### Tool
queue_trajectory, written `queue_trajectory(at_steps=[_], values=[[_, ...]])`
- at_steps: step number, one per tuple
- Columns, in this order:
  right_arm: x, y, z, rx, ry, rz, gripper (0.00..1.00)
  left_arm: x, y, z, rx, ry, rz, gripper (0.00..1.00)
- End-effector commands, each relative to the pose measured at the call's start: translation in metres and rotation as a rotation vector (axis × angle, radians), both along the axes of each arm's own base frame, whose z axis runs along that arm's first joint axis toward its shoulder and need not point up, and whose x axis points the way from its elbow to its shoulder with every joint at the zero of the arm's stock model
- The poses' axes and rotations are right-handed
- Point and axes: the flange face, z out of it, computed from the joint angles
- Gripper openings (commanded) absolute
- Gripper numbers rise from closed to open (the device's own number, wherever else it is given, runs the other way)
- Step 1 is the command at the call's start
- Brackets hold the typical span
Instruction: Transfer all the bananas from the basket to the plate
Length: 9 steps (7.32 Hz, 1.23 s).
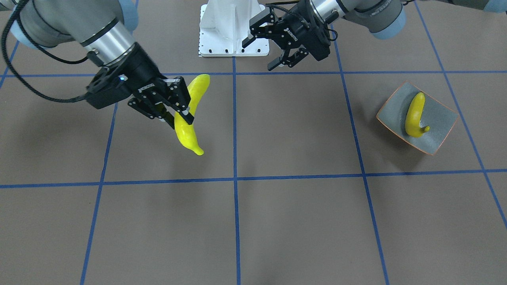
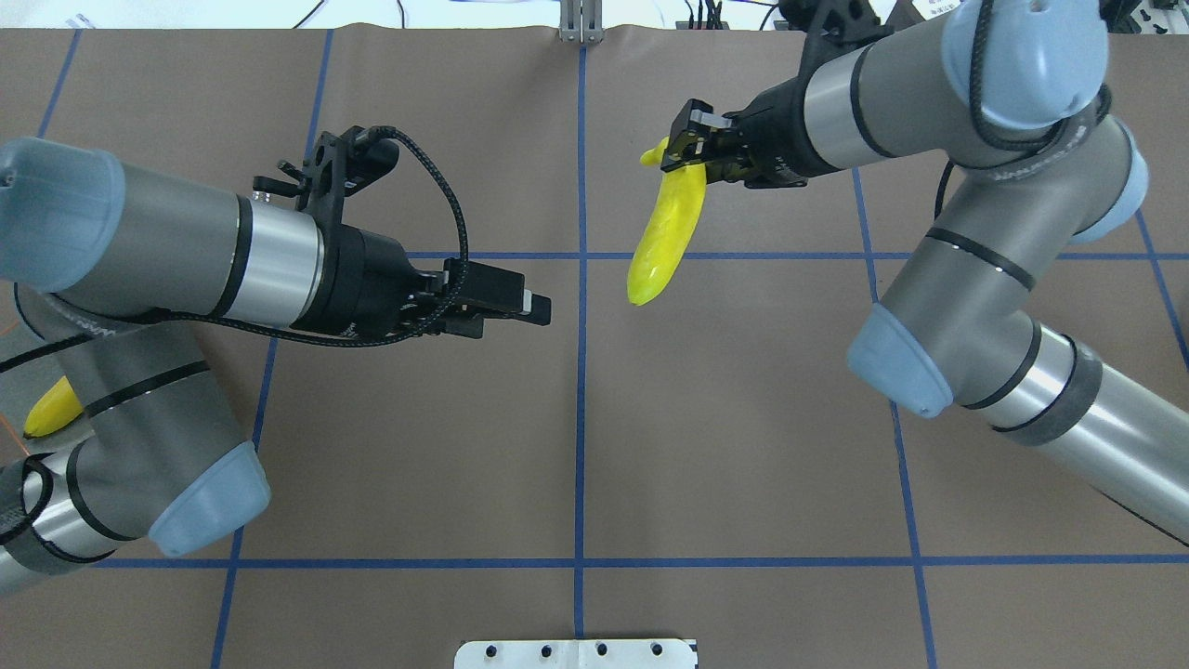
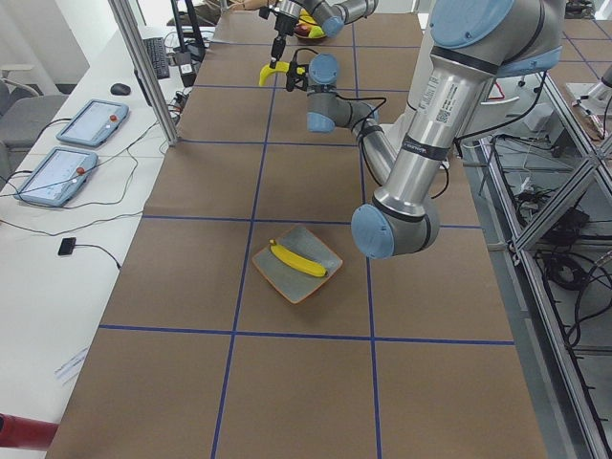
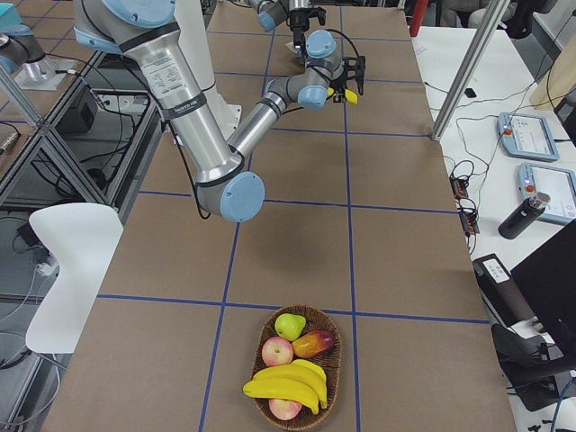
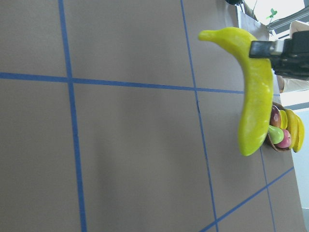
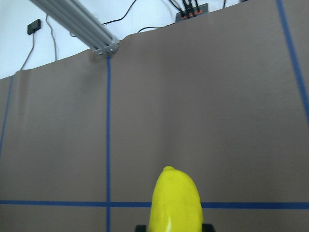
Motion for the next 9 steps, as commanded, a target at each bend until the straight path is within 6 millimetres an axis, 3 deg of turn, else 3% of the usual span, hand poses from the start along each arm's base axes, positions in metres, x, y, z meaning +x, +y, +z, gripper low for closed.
queue_trajectory(at_steps=[1, 6, 7, 9], values=[[-0.033, 0.027, -0.043, 0.015, -0.064, 0.003, 0.0, 0.008, 0.007, -0.012, -0.005, 0.019, 0.019, 1.0], [-0.04, 0.06, -0.062, 0.043, -0.105, -0.036, 0.0, 0.01, 0.007, -0.012, -0.004, 0.019, 0.02, 0.97], [-0.046, 0.065, -0.063, 0.041, -0.109, -0.035, 0.0, 0.009, 0.007, -0.015, -0.001, 0.023, 0.02, 0.8], [-0.042, 0.072, -0.069, 0.055, -0.123, -0.032, 0.0, 0.007, 0.009, -0.017, 0.004, 0.031, 0.016, 0.17]])
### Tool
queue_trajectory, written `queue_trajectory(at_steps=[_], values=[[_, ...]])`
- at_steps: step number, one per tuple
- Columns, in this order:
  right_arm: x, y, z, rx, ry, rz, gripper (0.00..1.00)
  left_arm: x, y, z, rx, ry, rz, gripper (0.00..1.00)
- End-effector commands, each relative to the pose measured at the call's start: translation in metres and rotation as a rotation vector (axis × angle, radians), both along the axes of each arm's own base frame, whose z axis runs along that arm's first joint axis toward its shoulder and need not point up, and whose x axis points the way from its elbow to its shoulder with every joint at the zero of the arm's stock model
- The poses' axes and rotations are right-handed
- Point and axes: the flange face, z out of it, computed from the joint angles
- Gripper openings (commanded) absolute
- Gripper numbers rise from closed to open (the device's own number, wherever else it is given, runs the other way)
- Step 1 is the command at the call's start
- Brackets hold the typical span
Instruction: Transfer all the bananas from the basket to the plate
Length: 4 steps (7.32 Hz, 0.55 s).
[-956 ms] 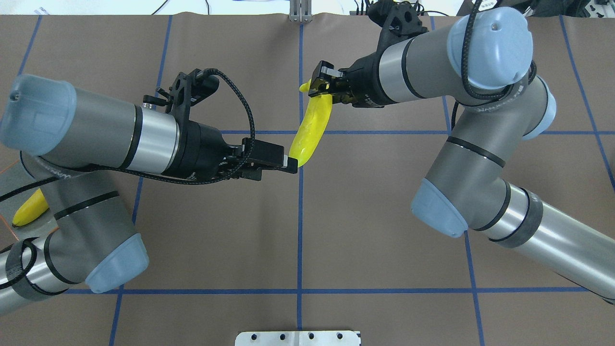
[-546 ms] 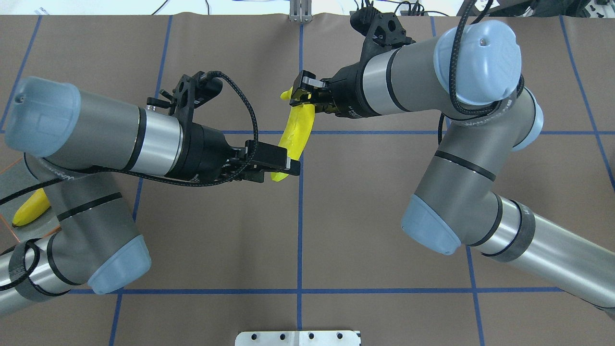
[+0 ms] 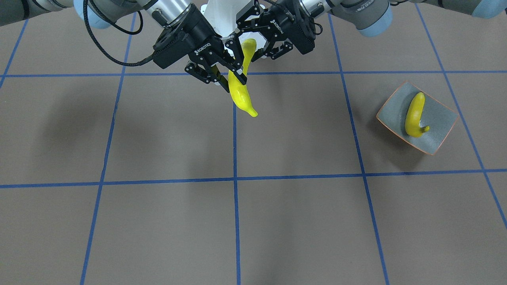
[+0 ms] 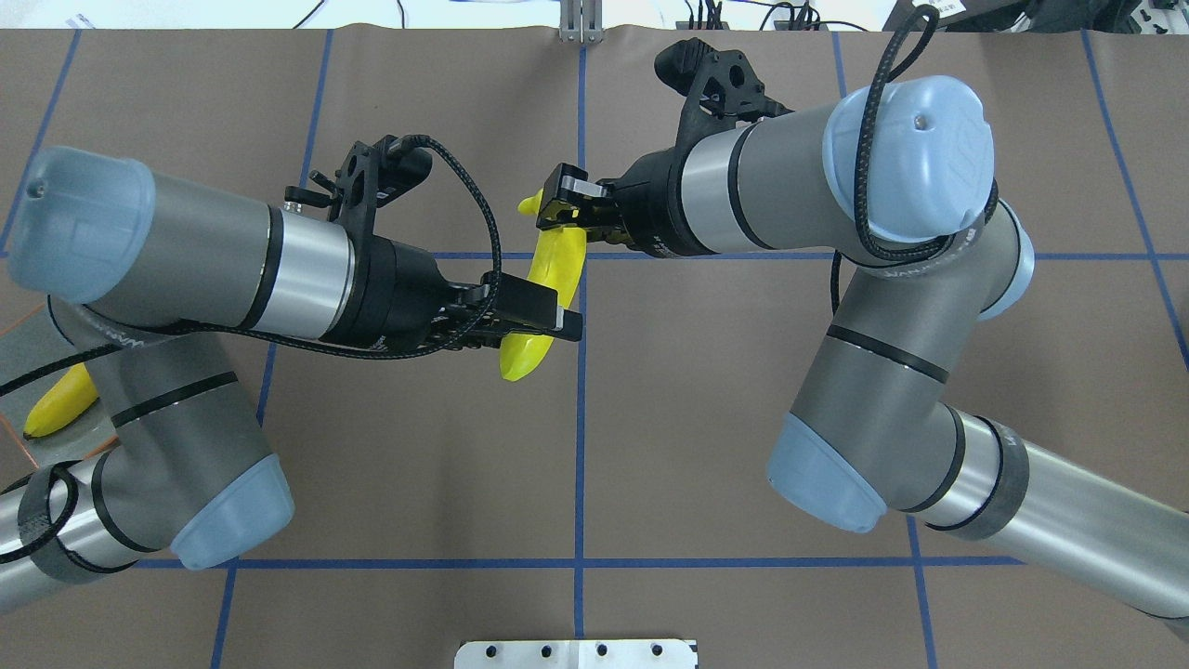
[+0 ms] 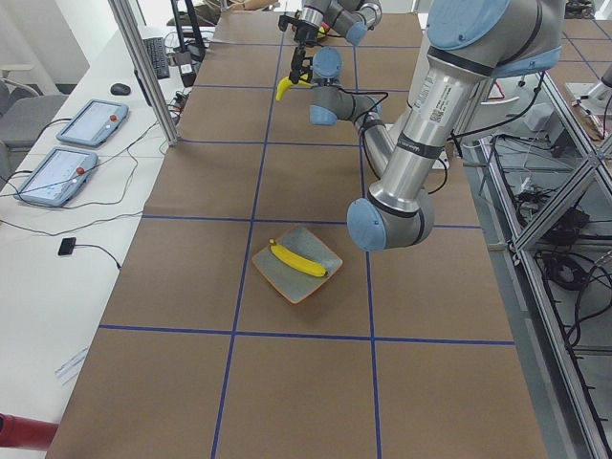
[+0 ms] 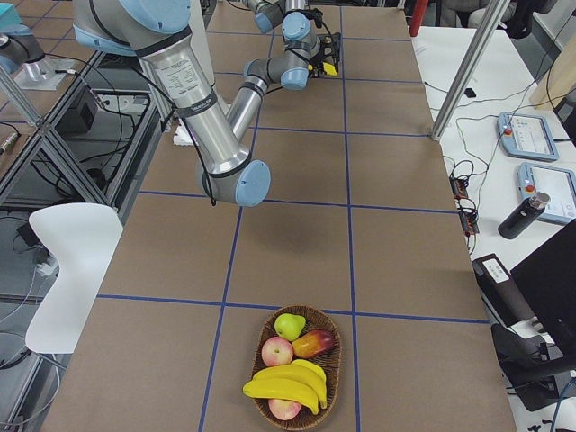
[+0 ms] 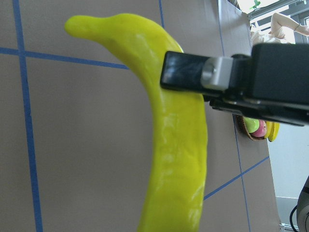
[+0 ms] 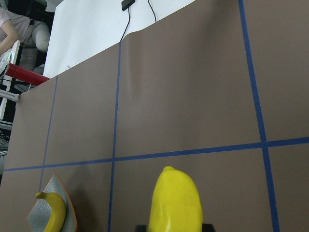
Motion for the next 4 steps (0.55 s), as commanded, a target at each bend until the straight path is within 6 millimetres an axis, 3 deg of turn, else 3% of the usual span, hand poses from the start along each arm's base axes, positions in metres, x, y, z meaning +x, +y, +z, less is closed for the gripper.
queue_trajectory(at_steps=[1, 2, 3, 4], values=[[0.0036, 0.006, -0.0051, 0.011, -0.014, -0.002, 0.0, -0.0035, 0.0013, -0.0032, 0.007, 0.01, -0.004, 0.0], [0.0041, 0.0064, -0.0056, 0.014, -0.014, -0.002, 0.46, -0.0041, 0.0006, -0.003, 0.007, 0.01, -0.014, 0.0], [0.0074, 0.0076, -0.0067, 0.03, -0.014, 0.006, 0.99, -0.0047, -0.0005, -0.0022, 0.005, 0.009, -0.02, 0.0], [0.0116, 0.0094, -0.0092, 0.038, -0.021, 0.009, 1.0, -0.006, -0.0006, 0.0009, 0.002, 0.006, -0.022, 0.0]])
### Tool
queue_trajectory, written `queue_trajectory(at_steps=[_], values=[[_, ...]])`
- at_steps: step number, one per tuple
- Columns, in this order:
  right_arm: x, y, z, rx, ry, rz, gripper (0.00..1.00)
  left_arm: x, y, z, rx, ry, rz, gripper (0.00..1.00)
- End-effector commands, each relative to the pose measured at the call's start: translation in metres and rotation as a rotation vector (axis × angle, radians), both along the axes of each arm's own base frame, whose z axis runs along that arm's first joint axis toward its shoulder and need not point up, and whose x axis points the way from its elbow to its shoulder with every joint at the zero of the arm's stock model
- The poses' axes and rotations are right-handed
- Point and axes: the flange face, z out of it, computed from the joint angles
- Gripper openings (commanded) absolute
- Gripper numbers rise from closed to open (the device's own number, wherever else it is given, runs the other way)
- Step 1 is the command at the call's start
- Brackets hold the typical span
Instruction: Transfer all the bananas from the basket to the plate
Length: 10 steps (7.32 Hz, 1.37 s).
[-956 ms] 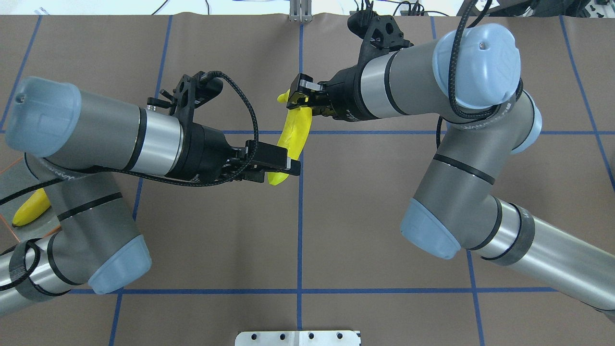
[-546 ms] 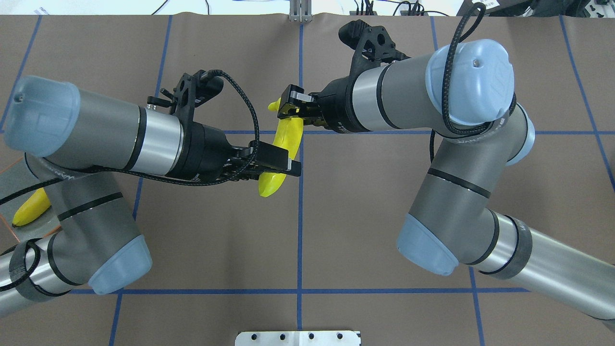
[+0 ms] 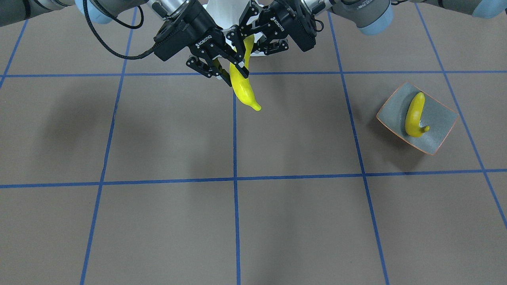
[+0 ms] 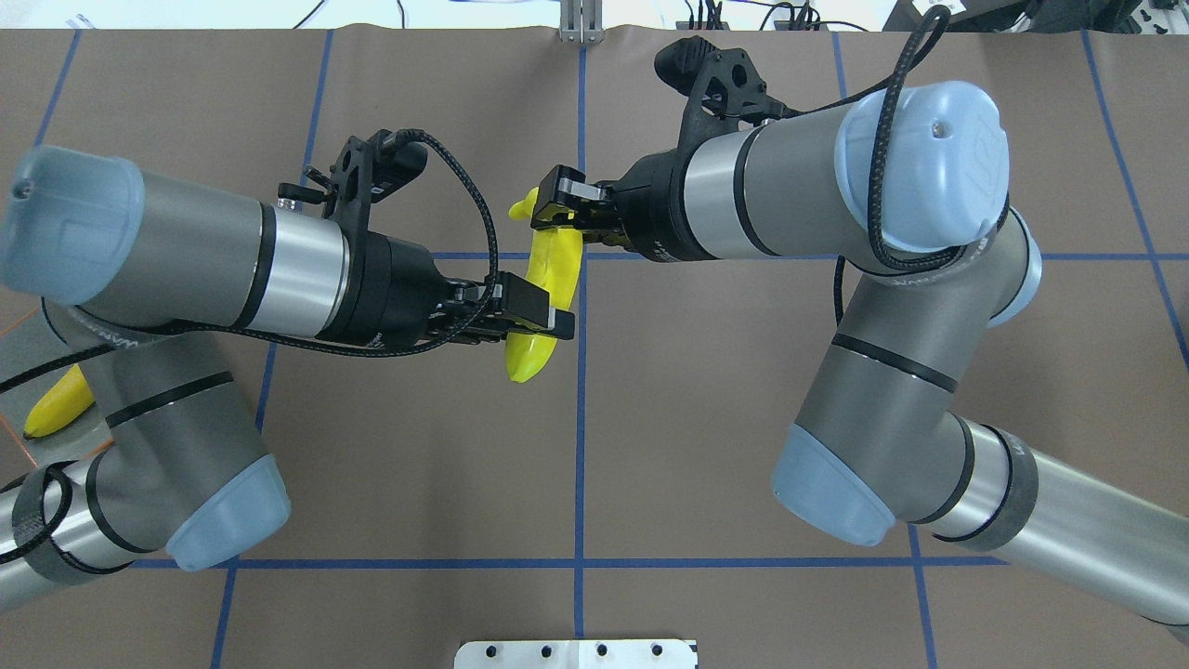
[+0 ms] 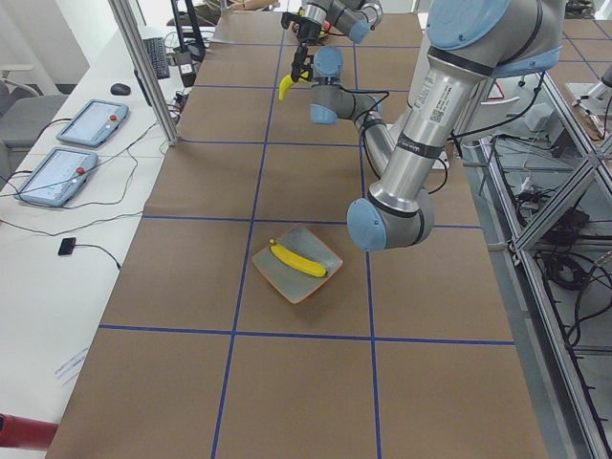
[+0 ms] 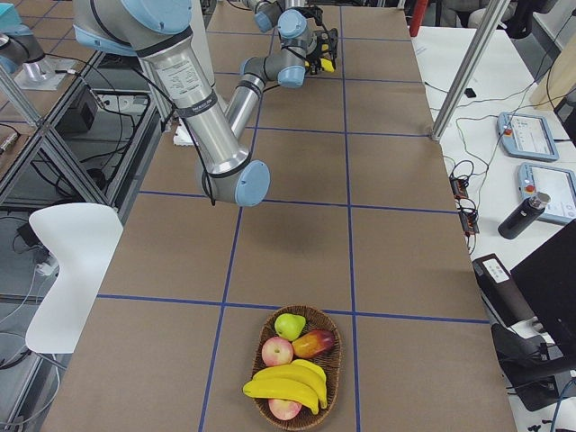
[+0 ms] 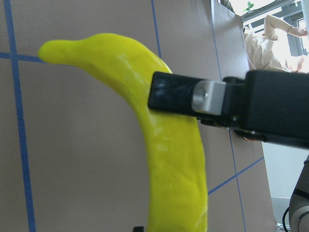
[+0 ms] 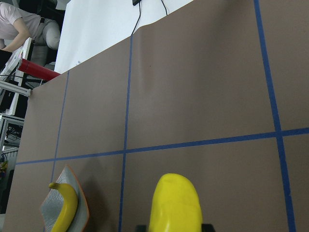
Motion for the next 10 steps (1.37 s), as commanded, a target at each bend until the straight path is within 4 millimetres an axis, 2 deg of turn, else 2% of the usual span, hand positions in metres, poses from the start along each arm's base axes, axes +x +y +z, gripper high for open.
queue_trajectory(at_steps=[1, 2, 3, 4, 5, 7, 8, 10], values=[[0.012, -0.001, -0.002, 0.015, -0.005, 0.009, 1.0, -0.003, -0.001, 0.007, -0.008, -0.008, -0.008, 0.0], [0.024, -0.012, 0.003, 0.011, 0.004, 0.033, 1.0, -0.008, -0.001, 0.031, -0.031, -0.043, -0.014, 0.0], [0.038, -0.026, 0.026, -0.009, 0.039, 0.045, 1.0, -0.023, 0.0, 0.069, -0.06, -0.095, -0.031, 0.0], [0.056, -0.043, 0.062, -0.005, 0.11, 0.055, 1.0, -0.046, -0.006, 0.113, -0.066, -0.167, -0.067, 0.0], [0.075, -0.058, 0.106, 0.024, 0.202, 0.062, 1.0, -0.065, 0.001, 0.159, -0.037, -0.249, -0.075, 0.0], [0.123, -0.074, 0.189, 0.074, 0.367, 0.043, 1.0, -0.106, 0.011, 0.234, 0.106, -0.408, -0.079, 0.0], [0.155, -0.08, 0.223, 0.094, 0.421, 0.015, 1.0, -0.124, 0.02, 0.273, 0.194, -0.494, -0.051, 0.0], [0.222, -0.086, 0.293, 0.145, 0.532, -0.041, 1.0, -0.153, 0.034, 0.329, 0.352, -0.648, -0.035, 0.0]])
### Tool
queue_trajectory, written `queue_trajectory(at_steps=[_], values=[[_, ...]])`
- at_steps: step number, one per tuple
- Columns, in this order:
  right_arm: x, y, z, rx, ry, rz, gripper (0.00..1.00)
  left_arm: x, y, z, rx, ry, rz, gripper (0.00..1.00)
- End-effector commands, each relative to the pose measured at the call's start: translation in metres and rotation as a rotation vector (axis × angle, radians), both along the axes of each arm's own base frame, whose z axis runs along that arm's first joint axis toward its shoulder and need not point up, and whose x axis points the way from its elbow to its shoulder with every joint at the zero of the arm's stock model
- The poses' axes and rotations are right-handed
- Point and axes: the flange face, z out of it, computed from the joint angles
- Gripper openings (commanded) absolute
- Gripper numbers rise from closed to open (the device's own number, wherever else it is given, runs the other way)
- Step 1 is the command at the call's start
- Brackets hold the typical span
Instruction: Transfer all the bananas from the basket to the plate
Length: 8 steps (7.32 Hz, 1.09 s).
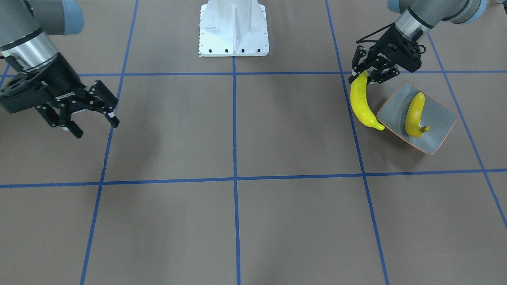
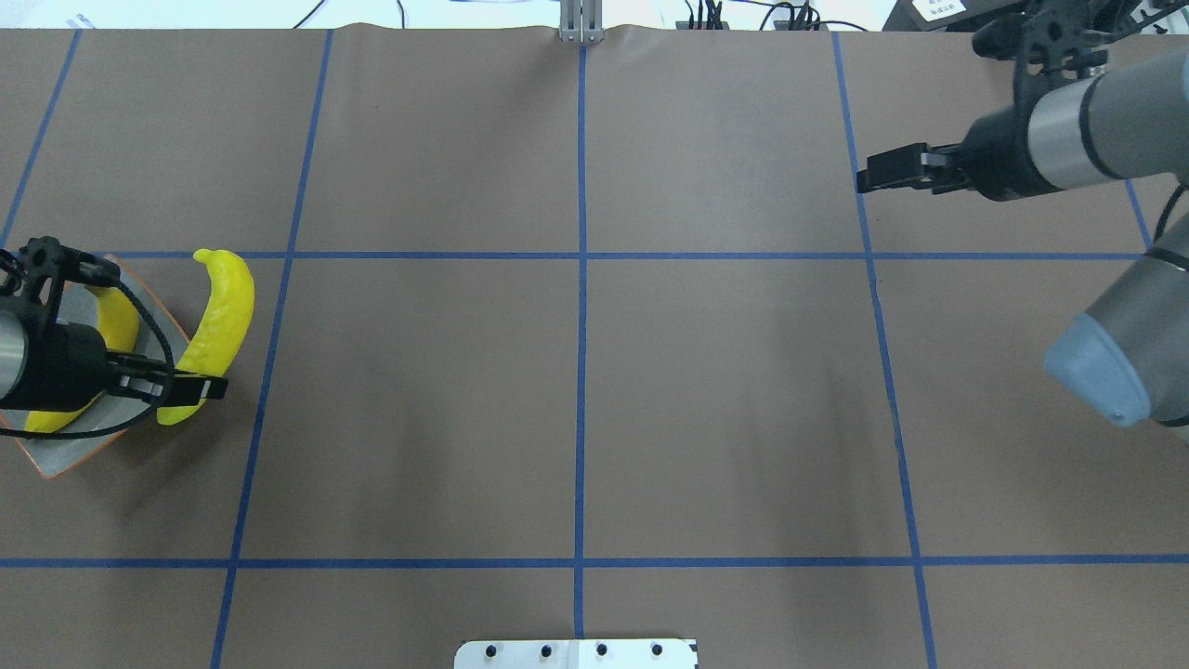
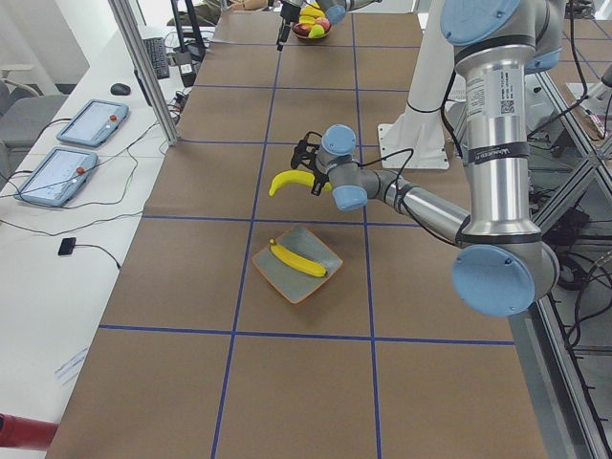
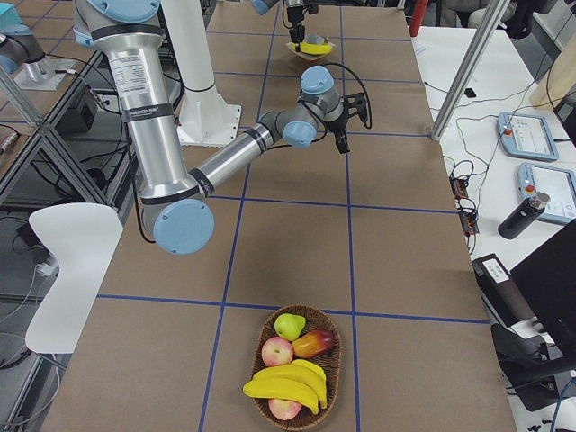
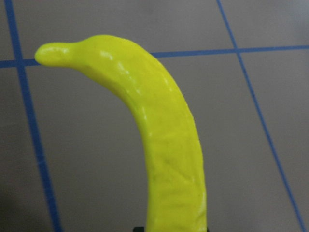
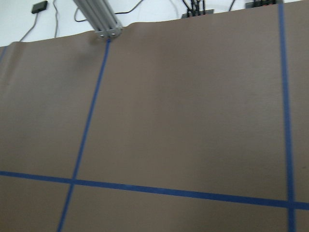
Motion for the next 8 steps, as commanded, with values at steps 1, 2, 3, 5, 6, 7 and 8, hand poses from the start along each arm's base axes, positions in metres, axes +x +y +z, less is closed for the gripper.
queue_trajectory(at_steps=[1, 2, 3, 5, 6, 7, 8], values=[[0.074, -0.01, 0.077, 0.048, 0.116, -0.075, 1.0, -0.033, 0.015, 0.062, 0.166, -0.198, 0.038, 0.0], [0.102, -0.019, 0.102, 0.064, 0.136, -0.11, 1.0, -0.038, 0.016, 0.079, 0.191, -0.248, 0.04, 0.0], [0.127, -0.026, 0.126, 0.084, 0.165, -0.131, 1.0, -0.037, 0.016, 0.093, 0.199, -0.277, 0.058, 0.0], [0.163, -0.038, 0.168, 0.127, 0.217, -0.178, 1.0, -0.036, 0.01, 0.119, 0.236, -0.342, 0.081, 0.41], [0.186, -0.038, 0.193, 0.147, 0.238, -0.203, 1.0, -0.036, 0.006, 0.126, 0.252, -0.383, 0.044, 0.64], [0.212, -0.039, 0.208, 0.144, 0.231, -0.2, 1.0, -0.036, 0.005, 0.127, 0.255, -0.389, 0.036, 0.87], [0.229, -0.038, 0.218, 0.149, 0.222, -0.202, 1.0, -0.038, 0.003, 0.121, 0.266, -0.372, 0.028, 0.99]])
